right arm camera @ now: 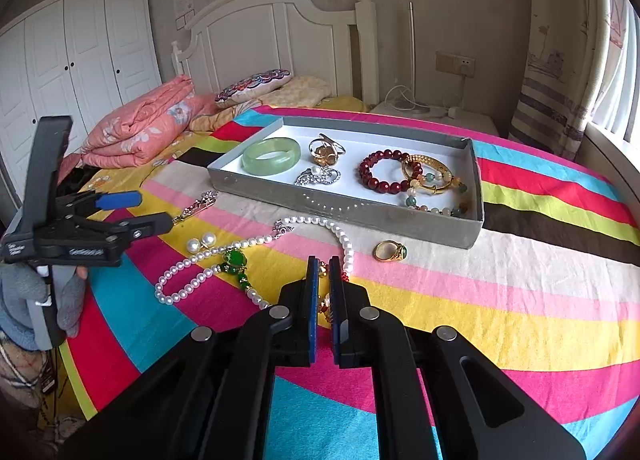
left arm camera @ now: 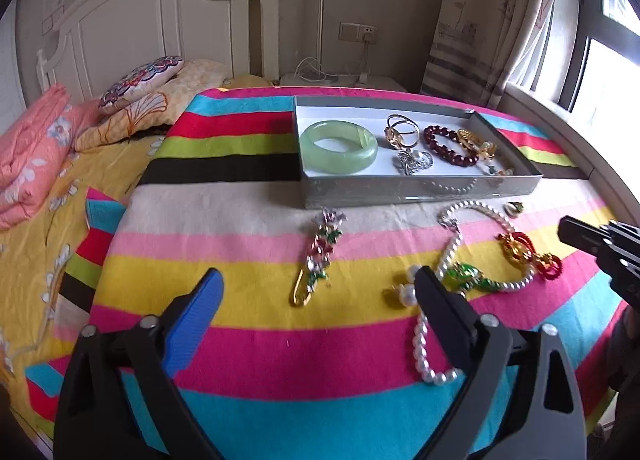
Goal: Organize jewelry
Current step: 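Close the left tool on the flower safety-pin brooch while the right tool holds the red bracelet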
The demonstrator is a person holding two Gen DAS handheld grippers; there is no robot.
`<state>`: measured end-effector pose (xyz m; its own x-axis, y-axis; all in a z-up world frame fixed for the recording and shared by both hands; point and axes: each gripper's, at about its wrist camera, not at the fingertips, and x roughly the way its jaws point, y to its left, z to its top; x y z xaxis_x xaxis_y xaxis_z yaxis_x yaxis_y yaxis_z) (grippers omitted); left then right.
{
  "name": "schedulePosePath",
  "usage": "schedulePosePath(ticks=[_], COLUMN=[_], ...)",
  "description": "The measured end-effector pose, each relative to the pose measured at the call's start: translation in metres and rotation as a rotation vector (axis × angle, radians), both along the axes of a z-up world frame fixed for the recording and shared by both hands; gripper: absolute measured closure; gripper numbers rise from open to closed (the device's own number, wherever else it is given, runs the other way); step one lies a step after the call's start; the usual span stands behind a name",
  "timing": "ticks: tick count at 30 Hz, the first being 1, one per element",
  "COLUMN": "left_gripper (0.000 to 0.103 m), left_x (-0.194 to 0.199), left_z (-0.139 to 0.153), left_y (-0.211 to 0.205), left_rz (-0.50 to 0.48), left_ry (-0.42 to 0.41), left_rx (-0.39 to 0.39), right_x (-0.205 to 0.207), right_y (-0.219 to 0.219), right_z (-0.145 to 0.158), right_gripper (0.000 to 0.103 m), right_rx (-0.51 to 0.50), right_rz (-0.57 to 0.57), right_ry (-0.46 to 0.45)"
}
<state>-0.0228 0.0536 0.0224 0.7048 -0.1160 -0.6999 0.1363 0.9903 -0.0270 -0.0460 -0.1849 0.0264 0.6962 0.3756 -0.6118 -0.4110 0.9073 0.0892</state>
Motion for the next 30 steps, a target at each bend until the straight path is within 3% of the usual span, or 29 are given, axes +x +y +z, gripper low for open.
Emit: schedulePosePath(ticks=[1, 4, 9, 11, 15, 18, 20, 22, 23, 30], left_gripper=[0.026, 0.036, 0.041, 0.048, 0.087, 0.087, 0.087, 0.087, 0.087, 0.087], left_x=[0.009, 0.028, 0.044, 0.045, 0.043, 0.038, 0.03, 0.018, 0.011, -0.035], left_z=[-0.001, -0.008, -0.02, -0.02, -0.02, -0.018, -0.013, -0.007, -0.005, 0.007], left_y=[-0.002, -0.009, -0.008, -0.006, -0.009, -0.013, -0.014, -0.014, -0.012, 0.002], left_rz=[-0.019, -0.05, -0.072, -0.077, -0.108, -0.129, -0.118, -0.099, -0.09, -0.039], left_ry=[0.025, 0.07, 0.117, 0.113, 0.091, 0.079, 0.038, -0.005, -0.023, -0.092], left_rx=[0.008, 0.052, 0.069, 0.06, 0.064, 0.067, 0.087, 0.097, 0.09, 0.019], right_x=[0.0, -0.001, 0.0, 0.003, 0.005, 0.005, 0.005, 0.003, 0.001, -0.002], right_y=[0.0, 0.001, -0.003, -0.008, -0.012, -0.013, -0.015, -0.015, -0.014, 0.001], right_z=[0.001, 0.0, 0.0, -0.002, -0.003, -0.004, -0.005, -0.005, -0.005, -0.013], right_gripper=[0.097, 0.097, 0.097, 0.096, 0.095, 0.093, 0.084, 0.059, 0.054, 0.055], right_rx=[0.003, 0.005, 0.032, 0.056, 0.079, 0.09, 0.094, 0.08, 0.071, -0.037], right_rz=[0.002, 0.005, 0.009, 0.003, -0.004, -0.005, 0.0, 0.014, 0.021, 0.038], right_ry=[-0.003, -0.002, 0.012, 0.03, 0.047, 0.05, 0.063, 0.075, 0.078, 0.099])
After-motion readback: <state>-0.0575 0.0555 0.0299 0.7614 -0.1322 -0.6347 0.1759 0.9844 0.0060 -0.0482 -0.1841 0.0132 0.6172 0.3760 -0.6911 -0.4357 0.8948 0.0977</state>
